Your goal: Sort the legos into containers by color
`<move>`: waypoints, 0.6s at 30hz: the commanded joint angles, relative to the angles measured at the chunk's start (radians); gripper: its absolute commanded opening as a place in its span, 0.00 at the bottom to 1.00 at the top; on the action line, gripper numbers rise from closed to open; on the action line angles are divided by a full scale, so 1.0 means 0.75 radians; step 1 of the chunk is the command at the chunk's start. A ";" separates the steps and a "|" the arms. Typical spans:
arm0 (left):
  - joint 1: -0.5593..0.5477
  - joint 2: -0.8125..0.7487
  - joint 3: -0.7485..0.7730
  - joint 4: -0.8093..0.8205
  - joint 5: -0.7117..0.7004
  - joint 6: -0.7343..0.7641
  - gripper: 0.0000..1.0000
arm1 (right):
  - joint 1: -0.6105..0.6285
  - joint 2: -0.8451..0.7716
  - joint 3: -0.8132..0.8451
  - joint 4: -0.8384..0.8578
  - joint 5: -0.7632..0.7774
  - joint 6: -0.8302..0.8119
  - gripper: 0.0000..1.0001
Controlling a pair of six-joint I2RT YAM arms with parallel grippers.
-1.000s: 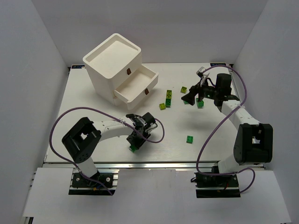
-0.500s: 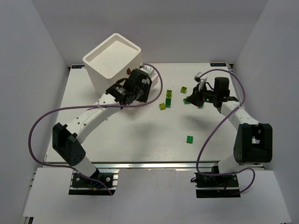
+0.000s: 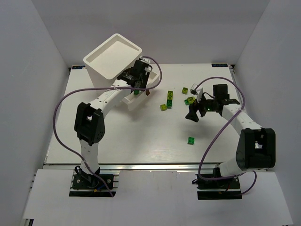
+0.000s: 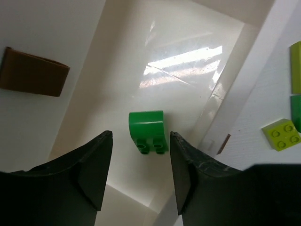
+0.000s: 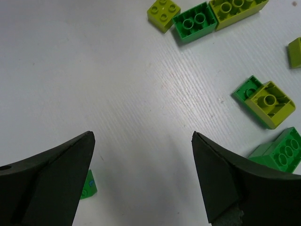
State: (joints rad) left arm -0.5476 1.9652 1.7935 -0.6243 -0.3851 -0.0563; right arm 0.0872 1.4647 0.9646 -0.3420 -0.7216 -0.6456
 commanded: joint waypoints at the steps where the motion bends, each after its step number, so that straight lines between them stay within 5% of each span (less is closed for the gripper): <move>1: 0.012 -0.045 0.079 0.012 -0.024 0.006 0.63 | 0.000 -0.024 0.033 -0.178 -0.005 -0.227 0.89; 3: 0.012 -0.041 0.104 0.010 -0.026 0.008 0.67 | -0.002 -0.022 0.041 -0.280 -0.005 -0.307 0.89; 6: 0.012 -0.059 0.122 0.004 -0.018 0.010 0.72 | -0.006 -0.008 0.045 -0.548 -0.017 -0.709 0.89; 9: 0.012 -0.094 0.145 -0.006 0.041 -0.005 0.72 | -0.022 -0.032 -0.018 -0.809 -0.020 -1.236 0.89; 10: 0.012 -0.110 0.145 -0.002 0.065 -0.009 0.72 | -0.030 -0.053 -0.040 -0.885 -0.005 -1.600 0.89; 12: 0.012 -0.174 0.133 0.004 0.204 -0.027 0.68 | -0.036 -0.065 -0.104 -0.957 0.025 -1.803 0.89; 16: 0.012 -0.335 -0.049 0.073 0.443 -0.107 0.41 | -0.022 0.029 -0.088 -1.045 0.042 -2.121 0.87; 18: 0.012 -0.456 -0.149 0.114 0.511 -0.174 0.42 | -0.016 0.098 -0.045 -1.066 0.066 -2.225 0.86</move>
State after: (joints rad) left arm -0.5388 1.7889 1.7504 -0.5896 -0.1547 -0.1162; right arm 0.0696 1.4868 0.8886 -1.0355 -0.6865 -1.8496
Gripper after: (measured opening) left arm 0.421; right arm 0.865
